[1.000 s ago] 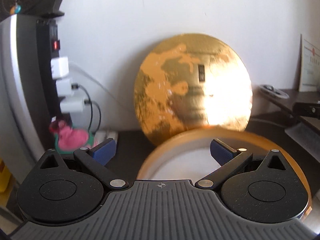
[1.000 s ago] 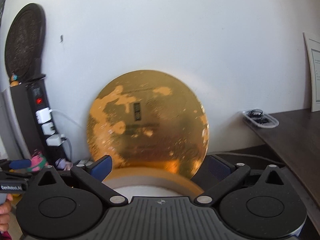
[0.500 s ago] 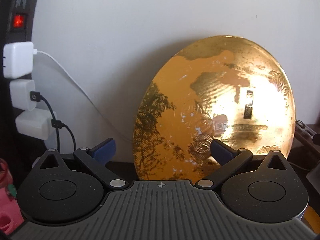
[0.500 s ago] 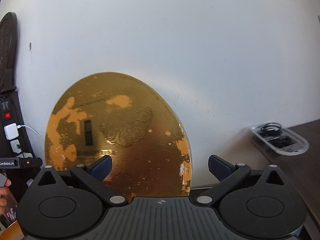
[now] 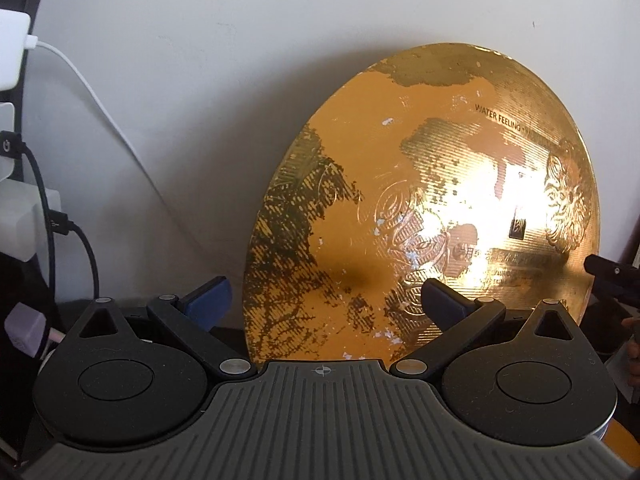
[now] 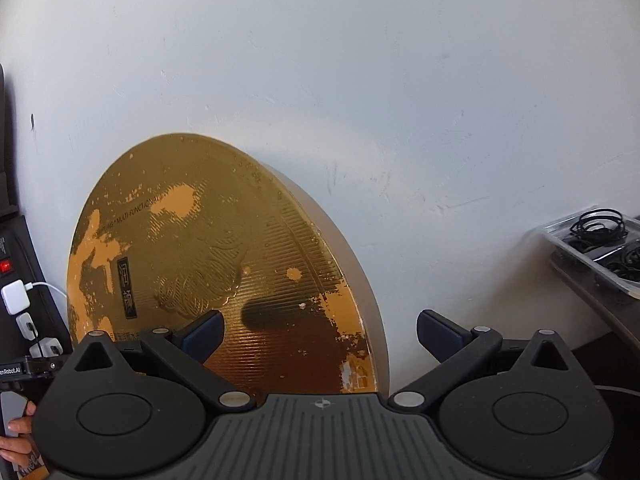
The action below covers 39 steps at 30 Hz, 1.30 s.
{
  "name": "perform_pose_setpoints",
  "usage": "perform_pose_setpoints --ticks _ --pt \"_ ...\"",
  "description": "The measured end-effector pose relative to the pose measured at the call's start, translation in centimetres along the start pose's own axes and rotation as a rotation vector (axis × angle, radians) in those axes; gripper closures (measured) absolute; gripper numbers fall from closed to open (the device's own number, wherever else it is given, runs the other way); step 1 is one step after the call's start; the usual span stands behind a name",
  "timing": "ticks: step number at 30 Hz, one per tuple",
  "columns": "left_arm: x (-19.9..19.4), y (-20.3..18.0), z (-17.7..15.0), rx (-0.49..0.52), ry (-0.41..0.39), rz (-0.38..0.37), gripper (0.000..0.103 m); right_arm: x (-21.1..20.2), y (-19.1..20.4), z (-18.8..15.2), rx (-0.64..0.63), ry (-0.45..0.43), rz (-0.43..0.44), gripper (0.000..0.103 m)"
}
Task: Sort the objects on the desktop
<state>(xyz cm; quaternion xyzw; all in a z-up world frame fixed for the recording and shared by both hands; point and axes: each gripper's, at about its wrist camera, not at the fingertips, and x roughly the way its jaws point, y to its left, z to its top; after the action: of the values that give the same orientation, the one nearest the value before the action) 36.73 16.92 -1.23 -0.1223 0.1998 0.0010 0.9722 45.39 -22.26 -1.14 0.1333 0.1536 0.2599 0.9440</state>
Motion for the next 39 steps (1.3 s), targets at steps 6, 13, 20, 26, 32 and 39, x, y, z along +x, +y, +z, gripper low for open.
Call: perform_pose_setpoints --ticks 6,13,20,26,32,39 --pt "1.2 0.6 -0.2 -0.017 0.003 -0.027 0.000 1.5 -0.5 -0.2 -0.003 0.030 0.063 0.000" --pt "2.7 1.0 -0.8 -0.035 0.048 -0.040 0.000 2.3 -1.3 -0.9 0.040 0.009 0.139 0.000" --pt "1.1 0.0 -0.2 0.016 0.002 -0.004 0.001 1.3 0.3 -0.3 -0.019 -0.023 0.127 0.001" --pt "-3.9 -1.8 2.2 0.051 -0.155 -0.007 0.001 -3.1 3.2 3.3 -0.084 -0.148 0.146 0.003" --pt "-11.1 -4.1 4.3 0.047 -0.230 -0.051 0.001 -10.3 7.2 7.3 -0.120 -0.207 0.117 0.004" --pt "-19.6 -6.8 1.7 0.036 -0.125 -0.051 0.001 -18.8 9.8 6.1 -0.042 -0.087 0.037 0.004"
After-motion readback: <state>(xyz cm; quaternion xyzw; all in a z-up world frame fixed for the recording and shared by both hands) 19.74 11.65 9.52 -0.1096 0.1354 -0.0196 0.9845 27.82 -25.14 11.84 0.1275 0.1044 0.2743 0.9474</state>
